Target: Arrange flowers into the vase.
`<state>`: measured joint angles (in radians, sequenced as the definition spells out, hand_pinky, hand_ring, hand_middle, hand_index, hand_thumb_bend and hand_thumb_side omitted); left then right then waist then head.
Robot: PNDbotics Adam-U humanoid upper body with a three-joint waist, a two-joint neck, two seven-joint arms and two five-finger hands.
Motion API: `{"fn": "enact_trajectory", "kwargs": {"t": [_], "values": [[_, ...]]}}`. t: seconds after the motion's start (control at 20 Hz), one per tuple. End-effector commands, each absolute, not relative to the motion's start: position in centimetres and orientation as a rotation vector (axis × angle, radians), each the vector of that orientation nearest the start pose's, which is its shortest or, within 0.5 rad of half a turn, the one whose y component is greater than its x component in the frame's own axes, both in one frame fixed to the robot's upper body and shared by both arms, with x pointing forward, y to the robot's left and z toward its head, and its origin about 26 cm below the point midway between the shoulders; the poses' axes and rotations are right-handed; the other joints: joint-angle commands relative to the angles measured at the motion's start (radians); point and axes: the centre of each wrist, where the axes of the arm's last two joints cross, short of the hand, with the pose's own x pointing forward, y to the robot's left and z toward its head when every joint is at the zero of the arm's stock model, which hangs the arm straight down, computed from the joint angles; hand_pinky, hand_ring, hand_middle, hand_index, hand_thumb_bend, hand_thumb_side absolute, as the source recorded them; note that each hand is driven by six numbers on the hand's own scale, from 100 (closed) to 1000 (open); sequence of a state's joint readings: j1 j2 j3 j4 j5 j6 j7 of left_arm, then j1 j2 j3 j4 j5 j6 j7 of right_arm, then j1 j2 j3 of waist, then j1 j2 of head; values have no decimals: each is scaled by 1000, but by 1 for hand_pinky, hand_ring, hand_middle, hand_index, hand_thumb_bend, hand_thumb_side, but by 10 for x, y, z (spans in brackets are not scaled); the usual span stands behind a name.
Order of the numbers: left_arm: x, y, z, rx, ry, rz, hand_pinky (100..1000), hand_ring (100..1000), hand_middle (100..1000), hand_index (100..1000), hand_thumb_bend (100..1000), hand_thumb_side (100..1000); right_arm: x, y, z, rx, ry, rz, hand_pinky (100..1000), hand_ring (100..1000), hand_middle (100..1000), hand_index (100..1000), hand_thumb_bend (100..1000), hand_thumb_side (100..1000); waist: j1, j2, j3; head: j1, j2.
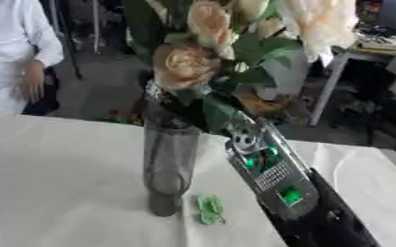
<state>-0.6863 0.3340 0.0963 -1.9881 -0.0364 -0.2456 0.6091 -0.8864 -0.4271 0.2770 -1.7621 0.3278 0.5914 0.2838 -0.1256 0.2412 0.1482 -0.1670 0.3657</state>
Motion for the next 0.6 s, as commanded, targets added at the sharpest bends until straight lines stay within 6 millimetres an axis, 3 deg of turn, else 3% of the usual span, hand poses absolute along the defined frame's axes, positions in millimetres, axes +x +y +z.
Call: {"fn": "enact_trajectory", "kwargs": {"t": [0.05, 0.6], "values": [[308, 243, 326, -283, 3218, -527, 887, 899, 859, 960, 100, 1000, 345, -169, 326, -512, -1878, 962, 854, 920, 811, 982, 410, 1000, 12, -21, -3, 2, -13], [309, 243, 325, -286, 3220, -530, 887, 899, 859, 960, 100, 1000, 343, -173, 325, -502, -1868, 980, 858, 922, 813, 986, 405, 1000, 15, -22, -6, 4, -14]]}}
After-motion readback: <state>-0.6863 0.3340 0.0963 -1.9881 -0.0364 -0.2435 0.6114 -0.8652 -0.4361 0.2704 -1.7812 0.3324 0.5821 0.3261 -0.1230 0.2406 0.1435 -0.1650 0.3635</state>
